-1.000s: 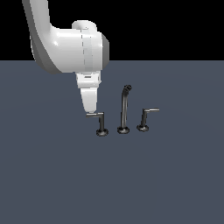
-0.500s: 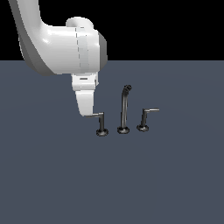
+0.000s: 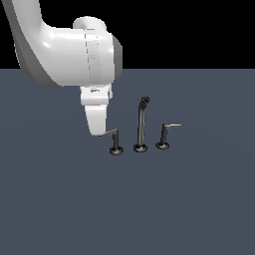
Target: Turn on the faucet by rotating a designated handle.
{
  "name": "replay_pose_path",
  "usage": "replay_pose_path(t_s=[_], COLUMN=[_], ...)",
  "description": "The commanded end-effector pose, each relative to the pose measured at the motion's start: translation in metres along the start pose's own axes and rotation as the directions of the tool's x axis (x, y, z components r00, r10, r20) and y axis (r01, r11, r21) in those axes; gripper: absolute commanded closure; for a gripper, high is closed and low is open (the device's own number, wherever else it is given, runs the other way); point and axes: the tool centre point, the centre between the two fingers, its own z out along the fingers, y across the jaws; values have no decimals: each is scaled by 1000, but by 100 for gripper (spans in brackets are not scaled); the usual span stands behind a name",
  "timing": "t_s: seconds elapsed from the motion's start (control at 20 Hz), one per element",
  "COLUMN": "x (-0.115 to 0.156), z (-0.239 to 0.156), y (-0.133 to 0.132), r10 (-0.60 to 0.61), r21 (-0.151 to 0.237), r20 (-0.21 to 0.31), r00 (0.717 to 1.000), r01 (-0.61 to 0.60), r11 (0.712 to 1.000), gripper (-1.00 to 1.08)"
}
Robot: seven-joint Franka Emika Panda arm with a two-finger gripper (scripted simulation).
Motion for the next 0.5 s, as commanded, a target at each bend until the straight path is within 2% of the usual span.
replay_pose_path(t_s=[0.0,0.45], x=[3,7], z=[0,-1], y=[14,42], r10=[1,-4], r21=[-12,-18], r20=[-3,-3], r00=[1000,1000], r01=[-1,4], r11=[1000,1000], gripper=[108,108])
